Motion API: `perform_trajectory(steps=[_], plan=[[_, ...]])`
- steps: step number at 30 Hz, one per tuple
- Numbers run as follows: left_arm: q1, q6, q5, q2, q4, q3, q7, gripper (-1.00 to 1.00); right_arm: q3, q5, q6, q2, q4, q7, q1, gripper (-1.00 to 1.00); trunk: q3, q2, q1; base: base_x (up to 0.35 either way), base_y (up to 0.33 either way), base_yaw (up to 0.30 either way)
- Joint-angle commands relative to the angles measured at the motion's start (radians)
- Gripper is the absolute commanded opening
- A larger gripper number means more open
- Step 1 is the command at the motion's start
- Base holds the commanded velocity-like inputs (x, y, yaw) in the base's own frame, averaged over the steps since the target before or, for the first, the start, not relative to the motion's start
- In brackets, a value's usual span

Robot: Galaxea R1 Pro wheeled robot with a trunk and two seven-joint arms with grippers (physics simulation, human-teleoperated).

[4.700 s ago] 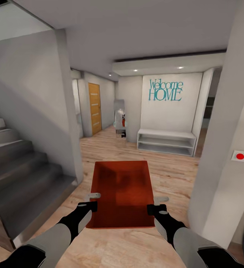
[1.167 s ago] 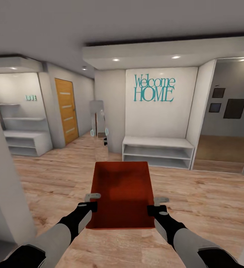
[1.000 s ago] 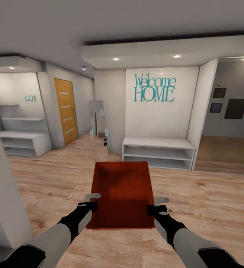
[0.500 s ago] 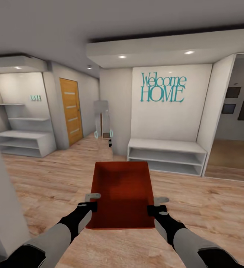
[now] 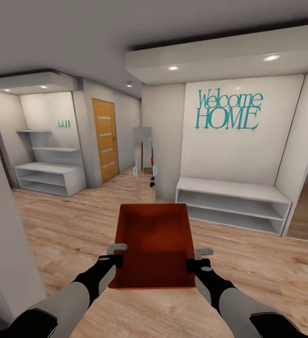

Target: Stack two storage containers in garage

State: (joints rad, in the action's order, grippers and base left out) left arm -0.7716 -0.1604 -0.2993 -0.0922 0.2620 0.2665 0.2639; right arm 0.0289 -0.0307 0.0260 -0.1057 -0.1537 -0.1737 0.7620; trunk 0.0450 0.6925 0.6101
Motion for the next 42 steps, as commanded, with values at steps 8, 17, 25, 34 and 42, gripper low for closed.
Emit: perform_trajectory(steps=[8, 17, 25, 34, 42], plan=[[-0.002, 0.007, 0.023, 0.015, 0.005, -0.016, 0.023, -1.0, 0.009, 0.012, 0.002, 0.0, 0.003, 0.003, 0.0, -1.0, 0.002, 0.002, 0.001, 0.322, 0.0, 0.008], [-0.002, 0.02, 0.023, 0.016, 0.005, -0.016, 0.023, -1.0, 0.009, 0.012, 0.001, -0.001, 0.004, 0.003, 0.0, -1.0, 0.002, 0.002, 0.001, 0.322, 0.0, 0.0], [-0.002, 0.021, 0.017, 0.02, 0.005, -0.016, 0.023, -1.0, 0.008, 0.012, 0.003, 0.0, 0.004, 0.003, 0.0, -1.0, 0.002, 0.002, 0.001, 0.322, 0.0, 0.0], [-0.002, 0.021, 0.017, 0.02, 0.005, -0.016, 0.023, -1.0, 0.008, 0.012, 0.003, -0.002, 0.005, 0.002, 0.0, -1.0, 0.002, 0.002, 0.001, 0.322, 0.0, 0.159], [-0.002, 0.021, 0.017, 0.019, 0.007, -0.016, 0.023, -1.0, 0.008, 0.012, 0.003, -0.002, 0.005, 0.002, 0.0, -1.0, 0.002, 0.002, 0.001, 0.322, 0.0, 0.265]])
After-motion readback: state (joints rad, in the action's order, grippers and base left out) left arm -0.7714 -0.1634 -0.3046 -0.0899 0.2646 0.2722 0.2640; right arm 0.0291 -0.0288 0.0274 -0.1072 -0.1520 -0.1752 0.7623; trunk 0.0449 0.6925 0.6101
